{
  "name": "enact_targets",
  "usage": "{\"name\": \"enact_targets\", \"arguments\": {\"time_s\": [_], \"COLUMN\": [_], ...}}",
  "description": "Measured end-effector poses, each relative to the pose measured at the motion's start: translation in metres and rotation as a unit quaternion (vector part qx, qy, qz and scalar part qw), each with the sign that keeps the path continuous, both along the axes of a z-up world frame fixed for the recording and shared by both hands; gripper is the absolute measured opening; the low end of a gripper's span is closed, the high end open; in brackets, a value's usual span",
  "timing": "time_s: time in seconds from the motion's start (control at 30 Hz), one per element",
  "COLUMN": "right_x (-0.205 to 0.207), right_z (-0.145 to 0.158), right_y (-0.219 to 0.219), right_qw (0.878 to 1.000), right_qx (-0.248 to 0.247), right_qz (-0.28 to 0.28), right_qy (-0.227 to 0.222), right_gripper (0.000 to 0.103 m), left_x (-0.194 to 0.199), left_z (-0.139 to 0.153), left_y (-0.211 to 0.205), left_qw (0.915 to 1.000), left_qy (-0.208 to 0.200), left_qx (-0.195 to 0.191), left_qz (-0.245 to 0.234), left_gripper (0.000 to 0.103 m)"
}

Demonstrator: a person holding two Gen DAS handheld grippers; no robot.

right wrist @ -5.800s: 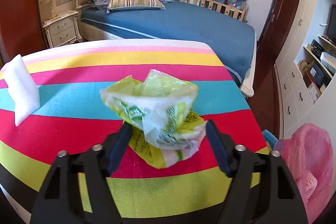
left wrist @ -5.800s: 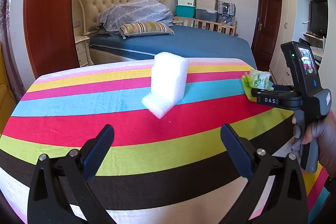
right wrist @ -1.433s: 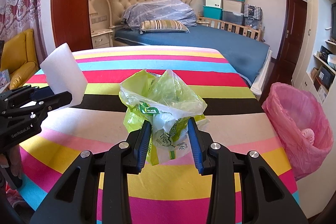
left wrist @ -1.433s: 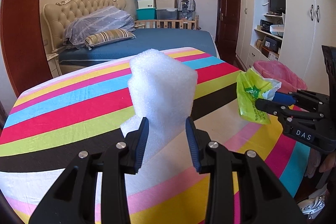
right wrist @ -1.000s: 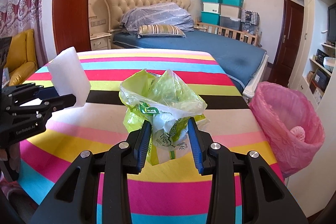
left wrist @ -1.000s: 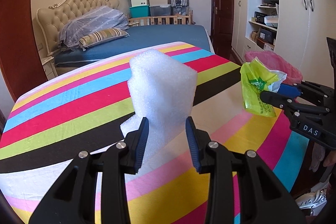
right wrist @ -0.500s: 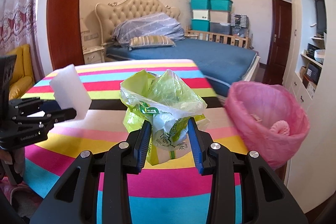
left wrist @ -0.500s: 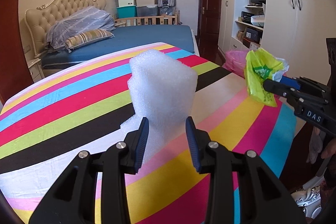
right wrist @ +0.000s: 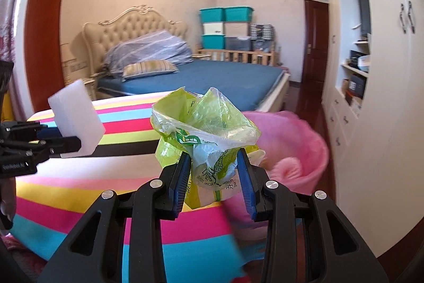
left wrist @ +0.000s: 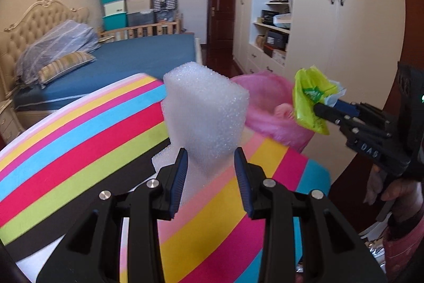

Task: Collect trash
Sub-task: 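Carry the foam block and green bag over the pink bin with both grippers, then open both grippers to drop the foam block and bag into the bin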

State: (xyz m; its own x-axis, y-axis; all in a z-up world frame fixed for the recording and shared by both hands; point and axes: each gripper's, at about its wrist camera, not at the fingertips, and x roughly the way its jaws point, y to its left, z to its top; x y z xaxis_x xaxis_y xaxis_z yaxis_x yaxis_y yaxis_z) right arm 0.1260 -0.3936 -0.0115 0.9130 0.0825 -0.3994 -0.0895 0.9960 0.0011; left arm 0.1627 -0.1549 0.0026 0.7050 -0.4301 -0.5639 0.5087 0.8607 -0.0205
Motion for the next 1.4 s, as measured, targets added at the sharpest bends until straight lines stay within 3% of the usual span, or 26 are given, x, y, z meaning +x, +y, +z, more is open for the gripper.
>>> {"name": "enact_targets", "arguments": {"time_s": [0.33, 0.67, 0.7, 0.73, 0.77, 0.8, 0.83, 0.87, 1.0, 1.1, 1.23, 1.4], "right_x": [0.043, 0.088, 0.092, 0.094, 0.098, 0.101, 0.102, 0.101, 0.085, 0.060, 0.022, -0.015], "right_z": [0.001, -0.014, -0.016, -0.016, -0.019, -0.021, -0.023, -0.025, -0.025, -0.014, 0.009, 0.029], "right_y": [-0.056, -0.092, -0.093, -0.091, -0.092, -0.094, -0.094, -0.096, -0.099, -0.096, -0.084, -0.067], "right_qw": [0.999, 0.997, 0.997, 0.998, 0.998, 0.998, 0.998, 0.998, 0.997, 0.996, 0.996, 0.995], "right_qx": [0.002, 0.032, 0.035, 0.035, 0.033, 0.032, 0.030, 0.026, 0.012, -0.003, -0.014, -0.021], "right_qz": [-0.048, -0.060, -0.058, -0.057, -0.053, -0.051, -0.054, -0.059, -0.077, -0.090, -0.087, -0.087], "right_qy": [0.003, 0.022, 0.021, 0.019, 0.016, 0.015, 0.012, 0.010, 0.008, -0.004, -0.023, -0.032], "right_gripper": [0.035, 0.036, 0.041, 0.044, 0.048, 0.066, 0.075, 0.075, 0.075, 0.080, 0.084, 0.084], "left_x": [0.071, 0.128, 0.132, 0.135, 0.138, 0.140, 0.142, 0.142, 0.135, 0.119, 0.084, 0.046], "left_z": [0.027, 0.037, 0.037, 0.036, 0.035, 0.034, 0.033, 0.032, 0.033, 0.039, 0.052, 0.056], "left_y": [-0.108, -0.158, -0.161, -0.162, -0.165, -0.164, -0.165, -0.165, -0.153, -0.128, -0.099, -0.077], "left_qw": [0.9975, 0.9936, 0.9932, 0.9927, 0.9930, 0.9937, 0.9947, 0.9958, 0.9985, 0.9980, 0.9942, 0.9928], "left_qy": [0.000, 0.025, 0.027, 0.028, 0.027, 0.024, 0.017, 0.007, -0.021, -0.052, -0.098, -0.107], "left_qx": [-0.014, -0.052, -0.054, -0.054, -0.050, -0.048, -0.045, -0.041, -0.017, -0.029, -0.039, -0.041], "left_qz": [-0.070, -0.097, -0.100, -0.104, -0.104, -0.099, -0.090, -0.081, -0.048, -0.019, 0.022, 0.035], "left_gripper": [0.036, 0.037, 0.037, 0.039, 0.052, 0.064, 0.082, 0.086, 0.088, 0.099, 0.098, 0.098]}}
